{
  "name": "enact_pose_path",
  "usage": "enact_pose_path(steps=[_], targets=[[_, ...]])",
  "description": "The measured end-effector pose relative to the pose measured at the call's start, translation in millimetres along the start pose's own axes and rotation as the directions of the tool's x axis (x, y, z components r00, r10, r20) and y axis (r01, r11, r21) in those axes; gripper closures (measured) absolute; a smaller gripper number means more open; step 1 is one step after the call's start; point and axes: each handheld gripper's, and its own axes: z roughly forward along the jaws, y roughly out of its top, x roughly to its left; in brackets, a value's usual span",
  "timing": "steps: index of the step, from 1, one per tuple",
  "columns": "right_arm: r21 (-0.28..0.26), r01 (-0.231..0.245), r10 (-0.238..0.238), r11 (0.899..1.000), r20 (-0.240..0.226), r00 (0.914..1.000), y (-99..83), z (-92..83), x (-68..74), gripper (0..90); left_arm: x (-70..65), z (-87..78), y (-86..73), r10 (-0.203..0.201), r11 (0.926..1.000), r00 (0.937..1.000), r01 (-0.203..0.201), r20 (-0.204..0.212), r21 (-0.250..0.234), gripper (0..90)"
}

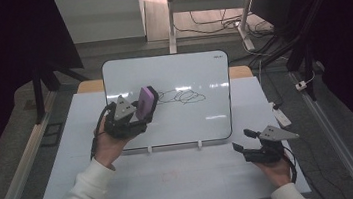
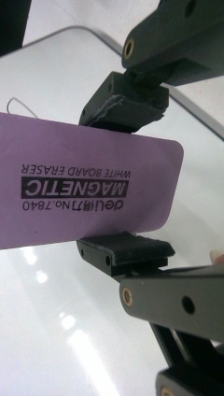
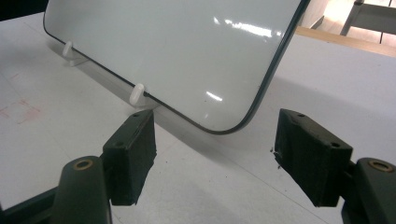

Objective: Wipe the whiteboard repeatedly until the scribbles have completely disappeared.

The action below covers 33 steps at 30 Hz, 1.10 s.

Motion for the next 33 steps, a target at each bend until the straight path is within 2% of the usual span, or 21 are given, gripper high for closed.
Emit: enact_pose_path(steps=[6,12,14,20,25,33], targets=[[0.006,-0.002,0.002,1.0,0.007,1.0,-0.9,-0.3,-0.6,28.5,5.2,8.9,6.9,0.001,0.9992,0.9997,0.0,-0.025,0.04,41.3],[0.014,-0.002,0.002,1.0,0.005,1.0,-1.6,0.3,0.9,28.5,4.5,20.8,11.7,0.028,0.9966,0.997,-0.022,-0.072,0.079,41.3],[0.015,0.0,0.0,1.0,0.004,1.0,-2.2,0.1,0.7,28.4,5.8,21.4,11.6,0.036,0.9958,0.9944,-0.027,-0.1,0.088,41.3],[0.016,-0.004,0.004,1.0,0.006,1.0,-3.6,-1.1,-0.2,28.5,15.6,19.0,8.9,0.035,0.993,0.9895,-0.019,-0.14,0.116,41.3],[0.018,0.0,0.0,1.0,0.009,1.0,-3.4,-1.1,1.0,28.5,12.0,29.2,10.7,0.059,0.9888,0.9884,-0.038,-0.14,0.144,41.3],[0.019,-0.004,0.004,1.0,0.009,1.0,-4.2,-1.7,0.4,28.4,6.8,39.4,14.7,0.079,0.9861,0.985,-0.055,-0.153,0.157,41.3]])
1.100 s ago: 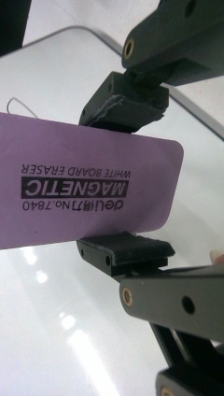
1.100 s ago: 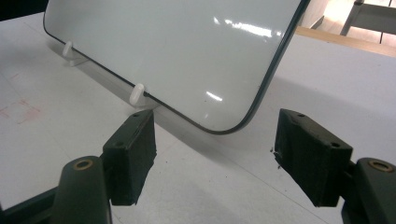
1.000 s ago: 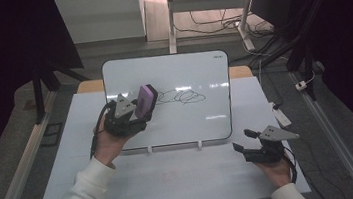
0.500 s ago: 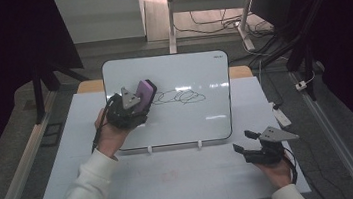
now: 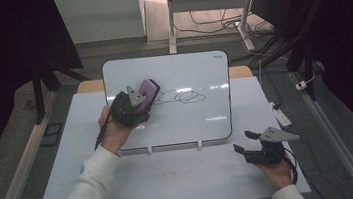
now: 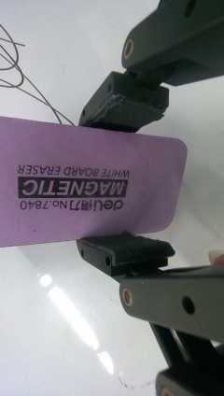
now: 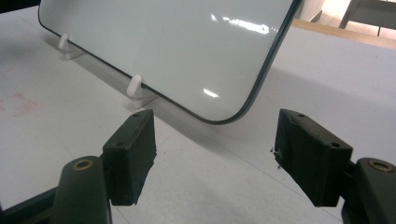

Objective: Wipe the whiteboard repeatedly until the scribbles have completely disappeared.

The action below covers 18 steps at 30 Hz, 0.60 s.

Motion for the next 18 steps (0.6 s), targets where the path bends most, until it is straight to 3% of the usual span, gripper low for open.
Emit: enact_pose_path(steps=[4,13,15,18], targets=[[-0.001,0.003,-0.003,1.0,-0.002,1.0,0.4,0.3,0.9,28.4,-6.3,4.5,4.0,0.007,1.0,0.9998,-0.007,0.017,-0.002,41.4],[0.001,0.012,-0.012,1.0,-0.007,0.9999,1.1,1.6,3.2,28.4,-36.0,17.8,18.4,0.076,0.9971,0.9948,-0.076,0.067,-0.007,41.4],[0.0,0.008,-0.008,1.0,-0.006,1.0,0.7,1.1,2.5,28.4,-37.5,18.1,18.8,0.086,0.9963,0.9943,-0.086,0.063,-0.007,41.4],[-0.001,0.006,-0.006,1.0,-0.002,1.0,0.0,0.1,1.1,28.4,-29.5,14.6,16.7,0.058,0.9983,0.995,-0.057,0.081,-0.011,41.4]])
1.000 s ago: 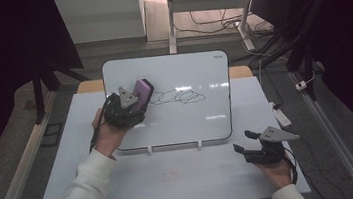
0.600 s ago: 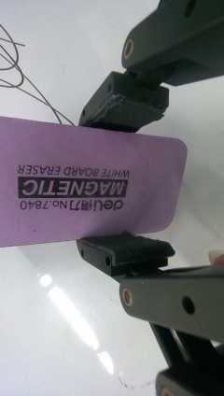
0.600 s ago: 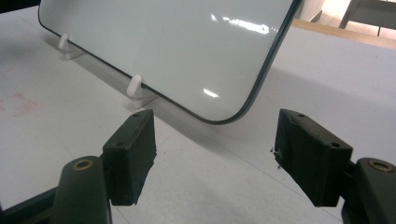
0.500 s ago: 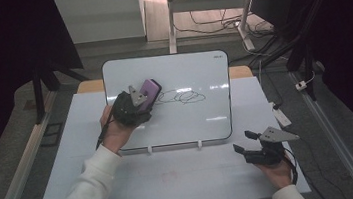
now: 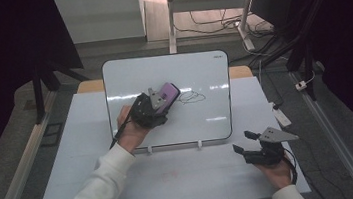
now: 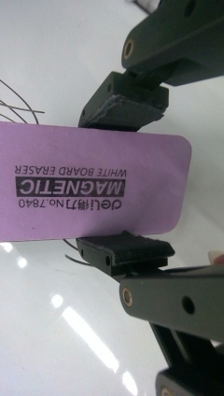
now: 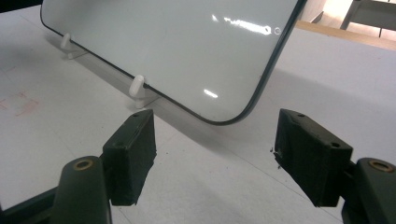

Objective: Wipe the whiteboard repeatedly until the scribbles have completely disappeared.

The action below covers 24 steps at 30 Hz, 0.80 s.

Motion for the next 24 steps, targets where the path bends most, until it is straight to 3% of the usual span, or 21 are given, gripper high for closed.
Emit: enact_pose_path(steps=[2,6,10,13,16,18,24], targets=[[0.002,-0.002,0.002,1.0,0.002,1.0,-0.5,-0.3,-0.9,28.4,8.4,-5.4,-3.7,-0.008,1.0,0.9992,0.008,-0.04,0.001,41.5],[0.0,-0.003,0.003,1.0,0.004,1.0,-0.6,-0.6,-0.8,28.4,32.7,-17.6,-15.0,-0.063,0.998,0.9936,0.063,-0.094,-0.002,41.5],[0.001,-0.001,0.001,1.0,0.005,1.0,-0.2,-0.4,-0.5,28.4,47.7,-24.2,-24.3,-0.103,0.9947,0.9888,0.103,-0.108,-0.007,41.5],[0.001,-0.002,0.002,1.0,0.004,1.0,-0.1,0.0,-0.3,28.4,42.7,-21.6,-23.5,-0.085,0.9963,0.9892,0.085,-0.12,0.0,41.5],[0.001,0.0,0.0,1.0,0.004,1.0,0.1,0.1,0.1,28.4,31.1,-14.6,-17.9,-0.06,0.9982,0.9929,0.061,-0.103,0.003,41.5],[0.001,0.001,-0.001,1.0,0.004,1.0,0.1,-0.4,0.2,28.4,22.9,-9.7,-13.0,-0.057,0.9984,0.9956,0.056,-0.075,-0.007,41.5],[-0.001,0.001,-0.001,1.0,0.003,1.0,0.0,-0.8,-0.3,28.3,-8.2,6.4,3.1,0.003,1.0,1.0,-0.003,-0.006,-0.004,41.5]])
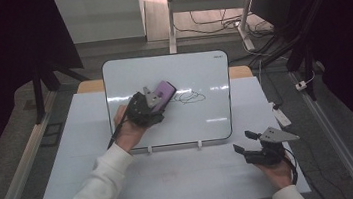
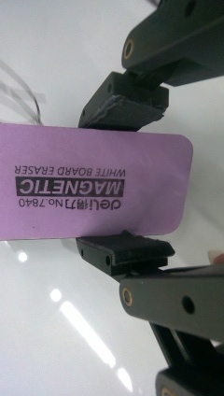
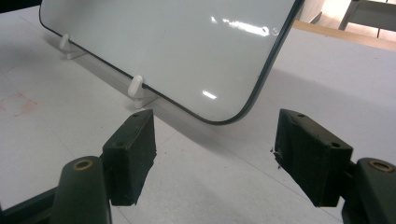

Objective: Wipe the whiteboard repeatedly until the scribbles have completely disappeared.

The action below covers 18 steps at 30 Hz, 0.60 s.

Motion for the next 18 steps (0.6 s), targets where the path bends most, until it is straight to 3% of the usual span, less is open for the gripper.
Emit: enact_pose_path(steps=[4,6,9,13,16,18], targets=[[0.0,0.002,-0.002,1.0,-0.001,1.0,0.1,0.1,0.7,28.4,-13.1,6.3,7.8,0.033,0.9994,0.9992,-0.033,0.022,0.005,41.4],[0.0,0.003,-0.003,1.0,0.001,1.0,0.1,-0.1,0.1,28.3,-6.2,3.8,6.8,0.008,1.0,0.9989,-0.008,0.047,-0.001,41.5],[-0.001,-0.004,0.004,1.0,0.001,1.0,-0.4,-0.1,-0.9,28.3,14.3,-6.5,-0.5,-0.032,0.9995,0.9993,0.032,-0.018,-0.008,41.5],[0.001,-0.001,0.001,1.0,0.003,1.0,-0.3,0.1,-0.3,28.3,48.2,-20.6,-14.9,-0.119,0.9926,0.991,0.118,-0.06,-0.03,41.5],[0.0,-0.001,0.001,1.0,0.002,1.0,0.4,0.4,0.7,28.3,56.4,-23.3,-19.3,-0.151,0.9878,0.9873,0.149,-0.049,-0.044,41.5],[0.0,0.0,0.0,1.0,0.003,1.0,0.6,0.6,0.9,28.3,53.9,-22.2,-18.5,-0.142,0.9893,0.988,0.139,-0.061,-0.043,41.5]])
